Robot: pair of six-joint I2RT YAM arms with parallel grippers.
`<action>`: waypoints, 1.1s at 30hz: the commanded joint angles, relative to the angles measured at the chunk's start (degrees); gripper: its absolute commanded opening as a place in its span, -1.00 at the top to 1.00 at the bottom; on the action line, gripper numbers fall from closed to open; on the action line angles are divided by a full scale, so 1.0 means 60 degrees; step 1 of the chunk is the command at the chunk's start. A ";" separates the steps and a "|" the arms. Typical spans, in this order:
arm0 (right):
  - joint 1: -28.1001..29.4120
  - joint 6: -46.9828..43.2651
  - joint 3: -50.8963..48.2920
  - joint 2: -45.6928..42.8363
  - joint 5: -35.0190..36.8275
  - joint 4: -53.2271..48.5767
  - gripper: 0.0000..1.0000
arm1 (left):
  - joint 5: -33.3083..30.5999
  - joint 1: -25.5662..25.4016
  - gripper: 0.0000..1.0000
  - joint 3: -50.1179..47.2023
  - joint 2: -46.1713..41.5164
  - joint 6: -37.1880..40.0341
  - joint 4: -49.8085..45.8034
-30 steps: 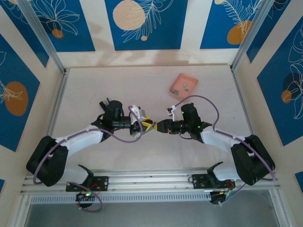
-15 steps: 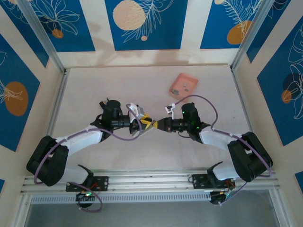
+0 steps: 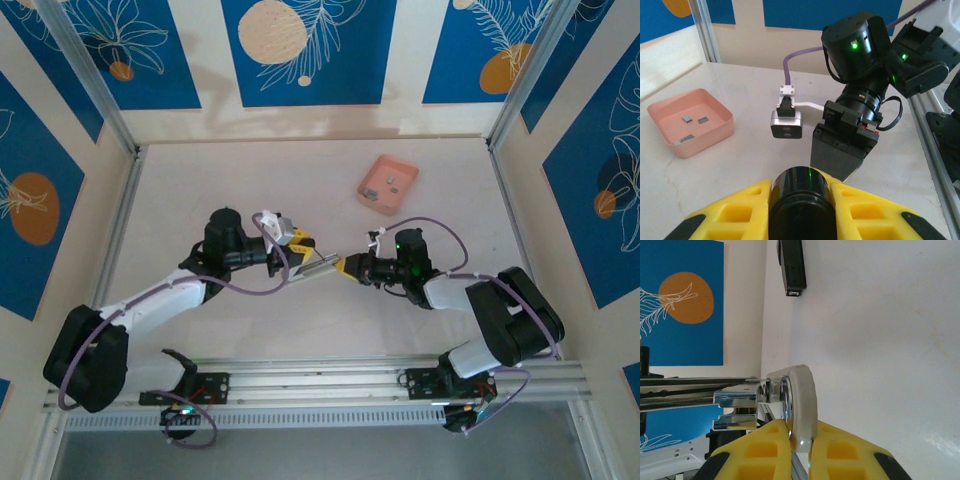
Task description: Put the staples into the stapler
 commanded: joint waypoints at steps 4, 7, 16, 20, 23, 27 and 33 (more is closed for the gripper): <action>-0.0054 0.0520 -0.0245 0.0810 0.0875 -0.0314 0.65 | -0.0244 0.0114 0.97 0.1111 -0.1048 -0.0516 0.1359; 0.0066 0.0499 -0.0079 0.0940 0.0871 -0.0430 0.59 | -0.0342 0.0115 0.97 0.1480 -0.0970 -0.0859 0.1688; 0.0587 0.0168 0.0415 0.1175 0.1105 -0.0780 0.12 | -0.0505 0.0114 0.97 0.2077 -0.0806 -0.1330 0.2078; 0.0769 -0.0338 0.0581 0.0806 0.1400 -0.1299 0.01 | -0.0696 0.0114 0.97 0.2183 -0.0885 -0.0961 0.1447; 0.0906 -0.0920 0.0743 0.0263 0.1796 -0.1888 -0.03 | -0.0884 0.0114 0.98 0.2185 -0.0943 -0.0807 0.1116; 0.1066 -0.1678 0.1036 -0.0525 0.2378 -0.2337 -0.04 | -0.0891 0.0114 0.98 0.2127 -0.0918 -0.0841 0.1094; 0.1281 -0.3079 0.1460 -0.1498 0.3062 -0.3593 -0.04 | -0.0875 0.0114 0.98 0.2142 -0.0844 -0.0775 0.0952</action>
